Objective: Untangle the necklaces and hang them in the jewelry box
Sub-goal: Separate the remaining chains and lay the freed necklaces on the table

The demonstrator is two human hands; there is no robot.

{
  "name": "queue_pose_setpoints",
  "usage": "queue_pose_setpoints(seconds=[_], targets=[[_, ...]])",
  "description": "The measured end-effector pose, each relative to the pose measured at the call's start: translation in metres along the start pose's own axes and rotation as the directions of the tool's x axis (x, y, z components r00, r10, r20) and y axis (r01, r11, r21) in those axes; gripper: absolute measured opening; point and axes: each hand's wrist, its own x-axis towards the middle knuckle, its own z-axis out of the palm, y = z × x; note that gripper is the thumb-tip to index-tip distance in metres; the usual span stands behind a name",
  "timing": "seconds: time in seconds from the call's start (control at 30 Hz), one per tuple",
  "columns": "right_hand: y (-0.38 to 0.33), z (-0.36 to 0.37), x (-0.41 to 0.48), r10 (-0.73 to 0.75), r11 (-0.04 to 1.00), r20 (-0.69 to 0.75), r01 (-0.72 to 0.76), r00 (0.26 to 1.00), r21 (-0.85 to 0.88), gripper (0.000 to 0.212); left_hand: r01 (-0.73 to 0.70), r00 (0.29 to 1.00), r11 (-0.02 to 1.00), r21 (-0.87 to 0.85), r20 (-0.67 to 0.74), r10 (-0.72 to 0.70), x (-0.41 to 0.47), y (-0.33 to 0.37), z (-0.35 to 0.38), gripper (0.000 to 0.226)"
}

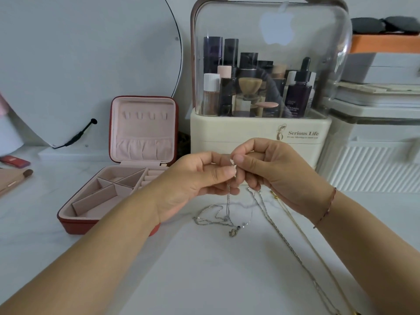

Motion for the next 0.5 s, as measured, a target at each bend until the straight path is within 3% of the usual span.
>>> queue_pose_setpoints(seconds=[0.13, 0.27, 0.5], targets=[[0.003, 0.002, 0.001, 0.013, 1.000, -0.001, -0.013, 1.000, -0.028, 0.010, 0.016, 0.999, 1.000, 0.023, -0.038, -0.015, 0.001, -0.002, 0.002, 0.025], [0.004, 0.000, 0.002, 0.027, 0.999, -0.012, -0.027, 1.000, -0.018, 0.026, 0.006, 0.998, 1.000, 0.011, -0.058, -0.005, 0.002, -0.004, 0.001, 0.016], [0.003, -0.008, 0.003, 0.012, 1.000, -0.052, -0.012, 0.999, -0.007, 0.026, -0.004, 0.996, 1.000, 0.026, -0.088, 0.006, 0.002, -0.003, -0.002, 0.019]])
